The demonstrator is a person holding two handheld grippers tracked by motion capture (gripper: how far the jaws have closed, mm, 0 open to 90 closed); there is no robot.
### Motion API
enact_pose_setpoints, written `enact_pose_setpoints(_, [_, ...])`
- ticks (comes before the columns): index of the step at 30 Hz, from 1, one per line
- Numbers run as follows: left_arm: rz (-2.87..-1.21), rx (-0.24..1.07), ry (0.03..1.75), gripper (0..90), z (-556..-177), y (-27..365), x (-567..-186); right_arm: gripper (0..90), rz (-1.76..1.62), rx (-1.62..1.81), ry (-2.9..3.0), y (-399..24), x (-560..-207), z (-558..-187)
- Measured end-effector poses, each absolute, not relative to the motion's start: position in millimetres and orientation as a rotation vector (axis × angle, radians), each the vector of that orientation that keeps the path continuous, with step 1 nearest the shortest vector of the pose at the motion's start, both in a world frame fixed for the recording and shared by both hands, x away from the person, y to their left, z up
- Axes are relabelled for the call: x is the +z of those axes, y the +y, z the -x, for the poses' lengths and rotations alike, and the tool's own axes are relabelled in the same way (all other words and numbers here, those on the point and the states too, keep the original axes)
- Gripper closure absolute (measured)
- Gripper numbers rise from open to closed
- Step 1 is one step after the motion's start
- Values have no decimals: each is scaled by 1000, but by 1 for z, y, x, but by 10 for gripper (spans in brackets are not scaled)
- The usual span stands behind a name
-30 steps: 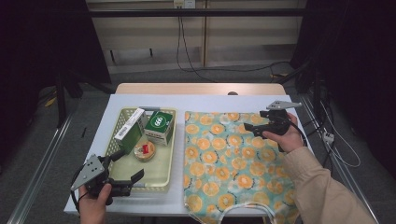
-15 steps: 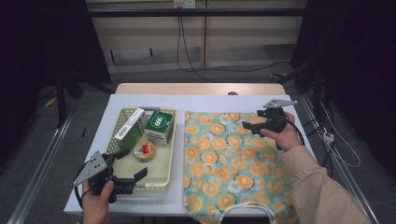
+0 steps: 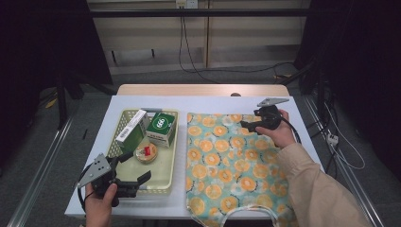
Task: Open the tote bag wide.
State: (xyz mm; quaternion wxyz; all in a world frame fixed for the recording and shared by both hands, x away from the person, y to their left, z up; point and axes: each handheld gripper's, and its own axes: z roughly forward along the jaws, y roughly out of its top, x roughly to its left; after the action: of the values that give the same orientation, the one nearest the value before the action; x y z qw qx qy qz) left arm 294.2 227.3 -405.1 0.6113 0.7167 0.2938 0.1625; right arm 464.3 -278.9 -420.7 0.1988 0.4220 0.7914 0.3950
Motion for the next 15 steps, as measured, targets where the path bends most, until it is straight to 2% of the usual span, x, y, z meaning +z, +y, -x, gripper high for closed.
enact_pose_setpoints(11, [-1669, 380, 673, 29, -295, 225, -405, 202, -1176, 1022, 2321, -252, -456, -524])
enact_pose_setpoints(13, [-1664, 374, 673, 29, -295, 226, -406, 220, -1183, 1013, 2320, -252, -458, -526])
enact_pose_setpoints(15, [-1652, 370, 676, 30, -294, 227, -407, 295, -1208, 974, 2360, -254, -464, -532])
